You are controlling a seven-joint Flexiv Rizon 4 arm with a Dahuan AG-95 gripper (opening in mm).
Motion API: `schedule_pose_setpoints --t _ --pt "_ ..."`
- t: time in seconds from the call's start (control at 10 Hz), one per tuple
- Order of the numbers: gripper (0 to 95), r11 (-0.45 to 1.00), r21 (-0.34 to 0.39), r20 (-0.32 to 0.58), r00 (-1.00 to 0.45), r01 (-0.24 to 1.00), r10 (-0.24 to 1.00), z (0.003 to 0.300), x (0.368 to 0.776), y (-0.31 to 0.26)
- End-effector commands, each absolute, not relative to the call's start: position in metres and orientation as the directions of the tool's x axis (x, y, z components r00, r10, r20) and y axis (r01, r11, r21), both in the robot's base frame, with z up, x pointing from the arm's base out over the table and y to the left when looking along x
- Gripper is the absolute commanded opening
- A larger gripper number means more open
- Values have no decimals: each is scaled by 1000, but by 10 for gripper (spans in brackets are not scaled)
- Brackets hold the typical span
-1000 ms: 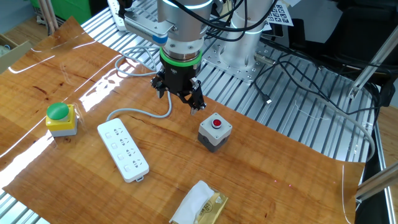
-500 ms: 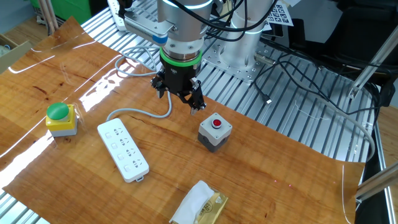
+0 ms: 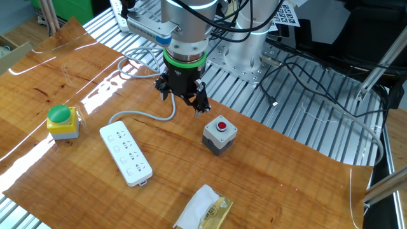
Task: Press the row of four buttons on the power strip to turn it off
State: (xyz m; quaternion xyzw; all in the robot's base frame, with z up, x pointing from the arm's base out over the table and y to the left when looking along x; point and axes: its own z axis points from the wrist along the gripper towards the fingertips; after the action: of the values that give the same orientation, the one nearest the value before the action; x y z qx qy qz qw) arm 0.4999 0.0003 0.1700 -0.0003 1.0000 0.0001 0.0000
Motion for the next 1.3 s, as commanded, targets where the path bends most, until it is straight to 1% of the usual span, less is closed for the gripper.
schedule_pose_setpoints --t 0.1,0.2,1.0,1.3 --pt "950 1000 0 0 -1000 0 0 170 500 0" --pt "0 871 100 -4 -875 481 484 170 500 0" --pt "0 869 99 -3 -873 485 488 165 497 2" --pt "0 856 100 0 -861 507 509 164 498 2"
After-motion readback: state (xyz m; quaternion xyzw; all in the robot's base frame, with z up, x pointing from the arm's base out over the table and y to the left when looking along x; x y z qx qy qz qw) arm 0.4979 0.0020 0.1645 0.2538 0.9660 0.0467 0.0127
